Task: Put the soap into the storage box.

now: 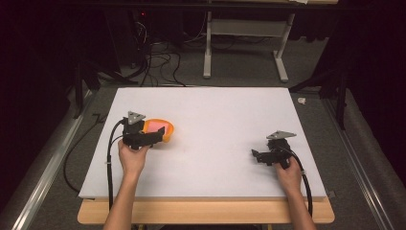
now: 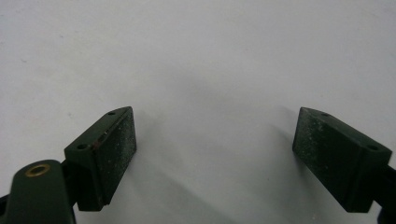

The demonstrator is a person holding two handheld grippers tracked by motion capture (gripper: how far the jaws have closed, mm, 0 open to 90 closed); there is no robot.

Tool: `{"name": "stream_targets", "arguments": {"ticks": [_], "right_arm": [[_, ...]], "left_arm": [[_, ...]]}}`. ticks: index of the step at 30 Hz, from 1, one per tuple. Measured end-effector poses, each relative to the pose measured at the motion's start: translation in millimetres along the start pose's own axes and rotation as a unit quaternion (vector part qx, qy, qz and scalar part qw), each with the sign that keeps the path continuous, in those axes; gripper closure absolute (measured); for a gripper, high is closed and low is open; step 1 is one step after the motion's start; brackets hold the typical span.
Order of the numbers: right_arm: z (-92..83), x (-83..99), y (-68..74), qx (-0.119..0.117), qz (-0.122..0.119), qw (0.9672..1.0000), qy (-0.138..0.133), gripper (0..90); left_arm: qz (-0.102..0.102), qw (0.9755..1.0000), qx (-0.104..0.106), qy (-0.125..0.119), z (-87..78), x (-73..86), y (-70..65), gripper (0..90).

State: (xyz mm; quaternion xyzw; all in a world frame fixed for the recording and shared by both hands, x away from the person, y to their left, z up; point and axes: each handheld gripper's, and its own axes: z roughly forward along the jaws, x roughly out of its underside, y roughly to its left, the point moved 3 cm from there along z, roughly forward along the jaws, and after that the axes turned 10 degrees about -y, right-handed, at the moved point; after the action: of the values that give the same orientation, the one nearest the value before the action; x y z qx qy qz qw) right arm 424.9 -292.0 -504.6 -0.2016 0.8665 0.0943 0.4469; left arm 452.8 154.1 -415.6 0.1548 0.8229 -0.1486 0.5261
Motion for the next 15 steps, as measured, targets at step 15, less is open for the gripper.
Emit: {"name": "stream_targets", "arguments": {"ticks": [15], "right_arm": [[-0.1,0.1,0.2,0.0,0.001,1.0,0.0,14.2]], "left_arm": [[0.0,0.999,0.04,-0.02,-16.6,-0.4,-10.8,14.9]]}}
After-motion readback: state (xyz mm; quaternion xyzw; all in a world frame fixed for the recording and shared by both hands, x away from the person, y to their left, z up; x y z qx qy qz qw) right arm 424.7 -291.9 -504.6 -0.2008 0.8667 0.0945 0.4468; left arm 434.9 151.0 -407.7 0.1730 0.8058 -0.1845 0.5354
